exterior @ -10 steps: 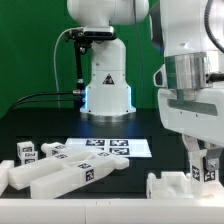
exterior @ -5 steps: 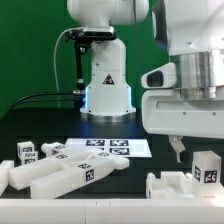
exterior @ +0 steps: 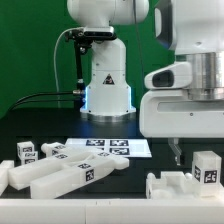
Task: Assemble chair
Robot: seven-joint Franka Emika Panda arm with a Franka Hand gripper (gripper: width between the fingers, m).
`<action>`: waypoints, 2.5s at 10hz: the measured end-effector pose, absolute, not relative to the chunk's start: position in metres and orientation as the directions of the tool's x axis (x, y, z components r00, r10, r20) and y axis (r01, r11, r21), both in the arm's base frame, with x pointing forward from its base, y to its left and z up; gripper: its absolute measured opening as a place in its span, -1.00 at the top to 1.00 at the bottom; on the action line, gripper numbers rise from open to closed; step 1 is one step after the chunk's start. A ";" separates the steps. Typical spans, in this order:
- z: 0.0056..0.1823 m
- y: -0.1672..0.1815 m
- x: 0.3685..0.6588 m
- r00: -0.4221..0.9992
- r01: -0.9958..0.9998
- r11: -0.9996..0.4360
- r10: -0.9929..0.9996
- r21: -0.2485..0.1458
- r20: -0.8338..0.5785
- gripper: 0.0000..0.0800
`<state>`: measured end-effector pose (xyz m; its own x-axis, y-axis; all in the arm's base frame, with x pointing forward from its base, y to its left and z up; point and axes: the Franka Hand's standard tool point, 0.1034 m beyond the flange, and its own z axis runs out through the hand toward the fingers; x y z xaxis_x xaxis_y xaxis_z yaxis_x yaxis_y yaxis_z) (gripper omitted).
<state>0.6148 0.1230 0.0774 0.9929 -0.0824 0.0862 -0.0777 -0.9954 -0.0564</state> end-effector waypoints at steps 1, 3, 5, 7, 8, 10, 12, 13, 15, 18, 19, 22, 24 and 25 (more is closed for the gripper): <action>0.077 0.123 0.615 0.988 -0.125 -0.990 -0.130 -0.063 0.082 -0.62; 0.077 0.123 0.615 0.986 -0.141 -0.988 -0.146 -0.065 0.081 -0.29; 0.077 0.122 0.615 0.952 -0.291 -0.954 -0.296 -0.078 0.070 0.29; 0.077 0.121 0.614 0.813 -0.575 -0.812 -0.581 -0.100 0.041 0.29; 0.076 0.120 0.613 0.679 -0.728 -0.676 -0.734 -0.112 0.012 0.29; 0.075 0.119 0.612 0.329 -0.940 -0.320 -0.942 -0.117 -0.073 0.29; 0.075 0.120 0.612 0.207 -0.975 -0.196 -0.974 -0.107 -0.094 0.29; 0.075 0.120 0.612 0.209 -0.974 -0.199 -0.973 -0.107 -0.094 0.29; 0.075 0.119 0.612 0.274 -0.958 -0.263 -0.958 -0.113 -0.086 0.29; 0.075 0.119 0.611 0.731 -0.681 -0.724 -0.681 -0.116 -0.041 -0.44; 0.075 0.119 0.611 0.769 -0.637 -0.762 -0.638 -0.118 -0.033 -0.58; 0.076 0.117 0.612 0.914 -0.402 -0.909 -0.406 -0.111 0.011 -0.62; 0.073 0.115 0.615 0.997 0.018 -0.997 0.013 -0.079 0.073 -0.62; 0.073 0.115 0.615 0.995 -0.069 -0.994 -0.074 -0.085 0.066 -0.62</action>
Offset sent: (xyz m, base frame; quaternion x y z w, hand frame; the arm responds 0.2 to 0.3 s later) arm 0.0000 0.0000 0.0000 0.0000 0.0000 0.1296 0.9916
